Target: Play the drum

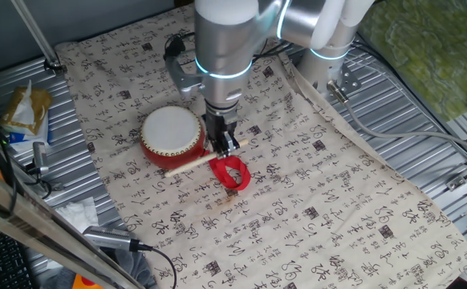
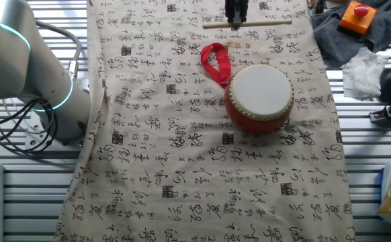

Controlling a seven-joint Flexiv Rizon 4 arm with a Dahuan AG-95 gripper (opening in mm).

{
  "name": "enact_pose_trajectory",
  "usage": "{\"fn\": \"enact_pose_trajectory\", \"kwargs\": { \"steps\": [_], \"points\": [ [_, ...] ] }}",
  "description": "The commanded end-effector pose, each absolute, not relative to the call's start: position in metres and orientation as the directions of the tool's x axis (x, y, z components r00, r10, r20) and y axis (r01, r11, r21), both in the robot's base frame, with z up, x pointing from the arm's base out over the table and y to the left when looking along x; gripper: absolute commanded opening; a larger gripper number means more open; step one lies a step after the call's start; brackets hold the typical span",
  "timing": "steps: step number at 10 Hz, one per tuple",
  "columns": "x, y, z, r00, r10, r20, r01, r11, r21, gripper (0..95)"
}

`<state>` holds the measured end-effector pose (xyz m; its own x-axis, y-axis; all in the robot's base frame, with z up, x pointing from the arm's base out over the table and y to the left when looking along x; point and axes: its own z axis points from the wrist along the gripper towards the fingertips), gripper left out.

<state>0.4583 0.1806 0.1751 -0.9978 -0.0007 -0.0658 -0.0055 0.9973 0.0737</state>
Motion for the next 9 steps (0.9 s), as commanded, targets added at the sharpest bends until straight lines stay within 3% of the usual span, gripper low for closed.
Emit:
{"fn": "enact_pose_trajectory", "kwargs": {
  "steps": [1,3,6,9],
  "points": [
    [0.4593,0.1805,0.1742,-0.998,0.011,-0.055,0.007,0.997,0.072,0.0],
    [0.4593,0.1805,0.1742,-0.997,-0.015,-0.071,-0.018,0.999,0.045,0.0],
    [0.4593,0.1805,0.1742,-0.987,-0.153,-0.056,-0.156,0.987,0.042,0.0],
    [0.4593,0.1805,0.1742,-0.981,-0.182,-0.059,-0.185,0.981,0.051,0.0]
  ]
}}
